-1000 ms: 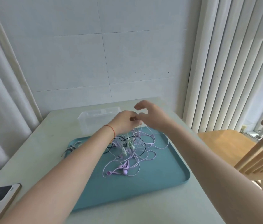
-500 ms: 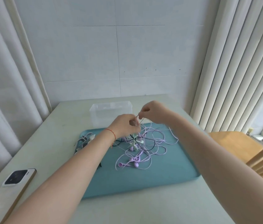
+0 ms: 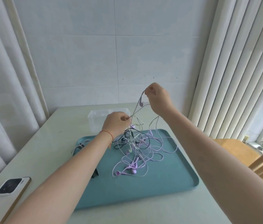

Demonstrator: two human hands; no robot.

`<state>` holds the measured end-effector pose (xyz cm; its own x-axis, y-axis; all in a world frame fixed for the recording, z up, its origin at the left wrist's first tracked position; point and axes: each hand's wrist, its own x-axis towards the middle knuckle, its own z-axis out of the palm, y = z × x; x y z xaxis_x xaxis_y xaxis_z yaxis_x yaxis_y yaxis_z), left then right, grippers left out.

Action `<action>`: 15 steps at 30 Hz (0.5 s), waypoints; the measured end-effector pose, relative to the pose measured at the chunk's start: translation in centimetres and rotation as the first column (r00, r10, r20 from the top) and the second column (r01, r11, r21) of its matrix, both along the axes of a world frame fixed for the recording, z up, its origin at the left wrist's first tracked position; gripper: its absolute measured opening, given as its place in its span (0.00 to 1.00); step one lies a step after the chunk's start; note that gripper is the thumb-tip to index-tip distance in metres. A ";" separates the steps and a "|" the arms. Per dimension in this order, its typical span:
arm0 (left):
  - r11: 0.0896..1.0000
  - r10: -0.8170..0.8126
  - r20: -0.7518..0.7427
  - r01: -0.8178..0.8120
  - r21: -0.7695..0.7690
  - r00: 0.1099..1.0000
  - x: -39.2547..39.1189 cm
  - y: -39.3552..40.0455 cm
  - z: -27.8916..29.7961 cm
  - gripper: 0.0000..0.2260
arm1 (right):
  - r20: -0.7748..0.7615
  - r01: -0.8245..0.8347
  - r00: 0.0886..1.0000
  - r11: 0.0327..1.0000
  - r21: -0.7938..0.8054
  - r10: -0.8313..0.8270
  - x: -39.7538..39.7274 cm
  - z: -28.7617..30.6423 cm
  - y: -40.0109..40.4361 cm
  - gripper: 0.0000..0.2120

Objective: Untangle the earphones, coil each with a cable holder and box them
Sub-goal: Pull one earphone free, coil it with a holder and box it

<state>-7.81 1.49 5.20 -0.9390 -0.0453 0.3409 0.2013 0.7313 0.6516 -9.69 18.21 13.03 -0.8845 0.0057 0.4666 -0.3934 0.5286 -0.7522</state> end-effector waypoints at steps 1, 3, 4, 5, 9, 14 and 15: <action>1.000 0.013 -0.004 -0.013 0.011 1.000 0.0 -0.2 0.1 0.05 | 0.024 -0.008 1.000 0.997 -0.079 0.010 -0.1 0.1 0.1 0.08; 1.000 0.027 0.029 -0.027 -0.008 0.999 -0.1 -0.6 0.2 0.02 | 0.048 -0.001 0.999 0.968 -0.250 0.013 -0.3 0.2 0.4 0.07; 0.998 0.023 0.096 -0.017 -0.065 0.995 -0.1 -0.8 0.3 0.01 | 0.052 0.016 0.999 0.954 -0.301 0.000 -0.4 0.3 0.6 0.07; 0.988 0.008 0.200 0.023 -0.151 0.980 0.1 -1.1 0.4 0.03 | 0.059 0.032 0.998 0.950 -0.312 -0.014 -0.4 0.3 0.8 0.07; 0.954 -0.176 0.505 0.273 -0.124 0.845 1.0 -1.6 1.5 0.25 | 0.187 -0.071 0.978 0.987 -0.143 0.097 0.1 0.2 1.0 0.09; 0.852 -0.360 0.149 0.260 0.455 0.921 0.8 0.3 2.7 0.19 | 0.362 -0.326 0.893 0.938 0.115 0.266 1.1 -0.4 0.4 0.09; 0.843 -0.355 0.102 0.271 0.464 0.929 0.7 0.6 2.8 0.16 | 0.376 -0.342 0.885 0.931 0.128 0.274 1.2 -0.5 0.3 0.09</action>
